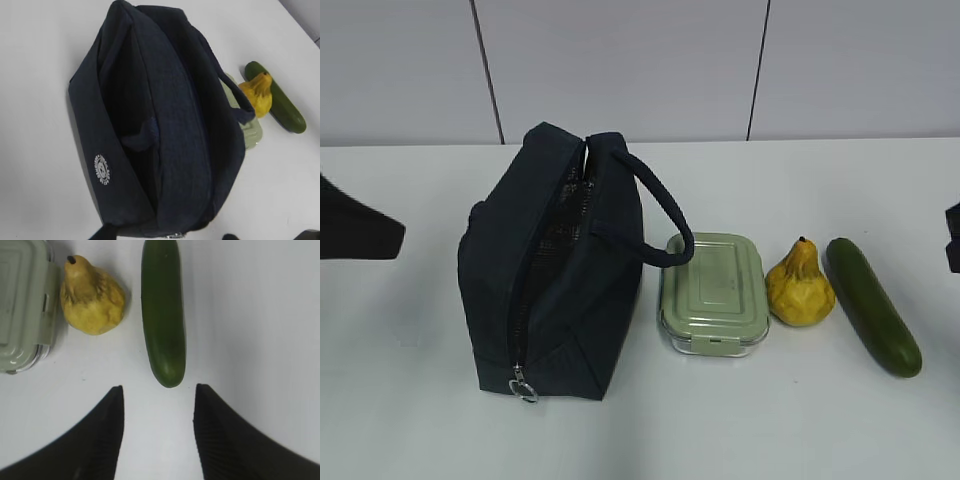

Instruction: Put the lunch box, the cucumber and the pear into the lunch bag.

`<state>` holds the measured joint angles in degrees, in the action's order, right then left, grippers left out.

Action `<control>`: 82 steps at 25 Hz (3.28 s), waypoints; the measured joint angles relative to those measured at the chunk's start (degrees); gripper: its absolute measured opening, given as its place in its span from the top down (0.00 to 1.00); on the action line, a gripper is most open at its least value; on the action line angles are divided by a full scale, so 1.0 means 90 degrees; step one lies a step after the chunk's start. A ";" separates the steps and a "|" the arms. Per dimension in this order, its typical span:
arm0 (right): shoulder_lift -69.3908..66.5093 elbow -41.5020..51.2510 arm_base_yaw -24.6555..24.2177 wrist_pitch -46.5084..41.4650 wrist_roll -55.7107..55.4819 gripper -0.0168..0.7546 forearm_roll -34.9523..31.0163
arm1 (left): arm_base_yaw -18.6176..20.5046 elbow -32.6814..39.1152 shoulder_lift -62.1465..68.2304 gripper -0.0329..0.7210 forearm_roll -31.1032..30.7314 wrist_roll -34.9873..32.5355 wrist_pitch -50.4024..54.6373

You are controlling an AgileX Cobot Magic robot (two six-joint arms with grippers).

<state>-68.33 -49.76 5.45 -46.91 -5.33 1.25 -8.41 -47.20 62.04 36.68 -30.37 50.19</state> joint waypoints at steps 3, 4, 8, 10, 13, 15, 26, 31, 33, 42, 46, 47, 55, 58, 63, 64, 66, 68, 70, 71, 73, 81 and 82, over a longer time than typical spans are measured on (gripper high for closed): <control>-0.0443 -0.0146 -0.0420 0.0035 0.0223 0.52 -0.0508 | -0.0014 -0.0225 0.0519 0.46 0.0120 -0.0123 -0.0008; -0.0543 -0.0179 -0.0570 0.0035 0.0378 0.52 -0.0679 | -0.0053 -0.0263 0.0590 0.46 0.0139 -0.0129 -0.0058; -0.1084 -0.0375 -0.1293 0.0035 0.1378 0.52 -0.1702 | -0.0474 -0.0298 0.0744 0.46 0.0112 -0.0147 -0.0496; -0.1369 -0.0511 -0.1480 0.0081 0.1672 0.52 -0.2079 | -0.0687 -0.0298 0.0895 0.46 0.0118 -0.0147 -0.0619; -0.1664 -0.0745 -0.1511 0.0124 0.1909 0.52 -0.2237 | -0.0814 -0.0298 0.1243 0.46 0.0118 -0.0147 -0.0754; -0.1798 -0.0913 -0.1511 0.0127 0.2055 0.52 -0.2343 | -0.0818 -0.0298 0.1427 0.46 0.0118 -0.0147 -0.0901; -0.2383 -0.1278 -0.1511 0.0152 0.2668 0.52 -0.2966 | -0.0937 -0.0566 0.2031 0.46 0.0151 -0.0250 -0.1049; -0.2597 -0.1331 -0.1511 0.0183 0.2957 0.52 -0.3135 | -0.1061 -0.0696 0.2320 0.58 0.0208 -0.0280 -0.1044; -0.2639 -0.1329 -0.1511 0.0248 0.3022 0.52 -0.3161 | -0.1061 -0.0696 0.2432 0.74 0.0208 -0.0280 -0.1044; -0.3324 -0.1871 -0.1511 0.0332 0.3062 0.50 -0.3247 | -0.1061 -0.0706 0.2479 0.95 0.0208 -0.0333 -0.1090; -0.3832 -0.2434 -0.1511 0.0120 0.3062 0.41 -0.3154 | -0.1061 -0.0706 0.2479 0.95 0.0208 -0.0338 -0.1104; -0.4017 -0.2595 -0.1511 0.0028 0.3078 0.40 -0.3107 | -0.1061 -0.0706 0.2479 0.95 0.0208 -0.0338 -0.1119; -0.4962 -0.3517 -0.1272 -0.0465 0.2565 0.38 -0.2321 | -0.1061 -0.0706 0.2479 0.95 0.0208 -0.0338 -0.1187; -0.5201 -0.3962 -0.0895 -0.0557 0.2037 0.38 -0.1621 | -0.1061 -0.0706 0.2479 0.95 0.0208 -0.0338 -0.1188; -0.5418 -0.4120 -0.0745 -0.0570 0.1639 0.38 -0.1438 | -0.1061 -0.0706 0.2479 0.95 0.0208 -0.0338 -0.1201; -0.5437 -0.4120 -0.0745 -0.0570 0.1597 0.38 -0.1408 | -0.1061 -0.0706 0.2479 0.95 0.0208 -0.0338 -0.1201; -0.5569 -0.4125 -0.0745 -0.0627 0.1447 0.38 -0.1207 | -0.1061 -0.0706 0.2479 0.95 0.0208 -0.0338 -0.1201; -0.5674 -0.4125 -0.0745 -0.0683 0.1406 0.38 -0.1152 | -0.1061 -0.0706 0.2479 0.95 0.0208 -0.0338 -0.1206; -0.5820 -0.4135 -0.0745 -0.0769 0.1395 0.38 -0.1150 | -0.1061 -0.0706 0.2479 0.95 0.0208 -0.0338 -0.1206; -0.5865 -0.4135 -0.0745 -0.0797 0.1395 0.38 -0.1150 | -0.1061 -0.0706 0.2479 0.95 0.0208 -0.0338 -0.1206; -0.5951 -0.4135 -0.0745 -0.0825 0.1407 0.38 -0.1163 | -0.1061 -0.0706 0.2479 0.95 0.0208 -0.0338 -0.1214; -0.6022 -0.4139 -0.0719 -0.0995 0.1477 0.47 -0.1172 | -0.1061 -0.0706 0.2479 0.95 0.0208 -0.0338 -0.1214; -0.6022 -0.4139 -0.0719 -0.1022 0.1477 0.48 -0.1172 | -0.1061 -0.0706 0.2479 0.95 0.0208 -0.0338 -0.1214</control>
<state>-122.53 -87.01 -1.03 -56.10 7.96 -9.30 -17.96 -53.55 84.36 38.55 -33.41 39.27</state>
